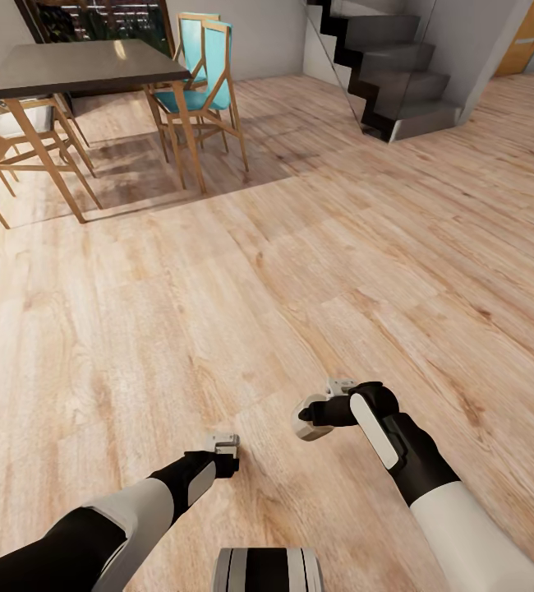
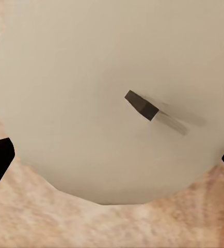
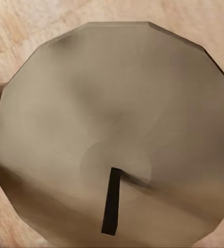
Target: Place each of the two pumpkins and all three candles from the living room inside a cabinet in the living room (use any cabinet), then make sure every cabinet is closed, and position the cauldron so it is next to a table in the living room.
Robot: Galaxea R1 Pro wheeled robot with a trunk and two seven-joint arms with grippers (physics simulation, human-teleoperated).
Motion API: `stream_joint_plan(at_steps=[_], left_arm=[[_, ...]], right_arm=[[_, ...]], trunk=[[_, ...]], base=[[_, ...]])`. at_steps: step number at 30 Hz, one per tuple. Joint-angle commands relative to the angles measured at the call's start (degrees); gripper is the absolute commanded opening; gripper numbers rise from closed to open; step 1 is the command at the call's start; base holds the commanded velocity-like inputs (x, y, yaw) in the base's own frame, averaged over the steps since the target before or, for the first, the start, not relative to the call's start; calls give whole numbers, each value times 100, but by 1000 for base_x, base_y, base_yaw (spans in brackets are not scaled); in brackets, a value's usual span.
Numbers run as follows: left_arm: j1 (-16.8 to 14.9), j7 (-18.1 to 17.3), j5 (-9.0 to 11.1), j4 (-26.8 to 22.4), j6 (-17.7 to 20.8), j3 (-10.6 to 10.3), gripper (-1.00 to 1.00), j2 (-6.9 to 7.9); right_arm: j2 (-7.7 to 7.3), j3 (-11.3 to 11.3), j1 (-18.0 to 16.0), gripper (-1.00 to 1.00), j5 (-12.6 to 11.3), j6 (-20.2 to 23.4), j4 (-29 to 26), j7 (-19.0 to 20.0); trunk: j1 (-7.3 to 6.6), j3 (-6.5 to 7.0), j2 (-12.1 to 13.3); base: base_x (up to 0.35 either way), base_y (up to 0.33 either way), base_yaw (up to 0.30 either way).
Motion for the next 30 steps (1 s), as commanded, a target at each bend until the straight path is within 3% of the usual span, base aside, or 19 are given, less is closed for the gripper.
stream_joint_plan(at_steps=[1,26,27,30], left_arm=[[0,30,57,-14,32,-49,100,1],[0,18,82,-12,26,-49,100,1],[0,16,82,-11,26,-49,-100,1],[0,14,82,-14,26,-44,-100,1]], right_arm=[[-6,16,-4,-100,-65,12,-5,-59],[-7,16,-4,-100,-61,12,-5,-60],[-7,16,-4,-100,-61,12,-5,-60],[-7,16,-4,-100,-61,12,-5,-60]], trunk=[[-1,-4,-2],[-1,-4,-2],[-1,-4,-2],[-1,-4,-2]], base=[[0,0,0],[46,0,0],[0,0,0],[0,0,0]])
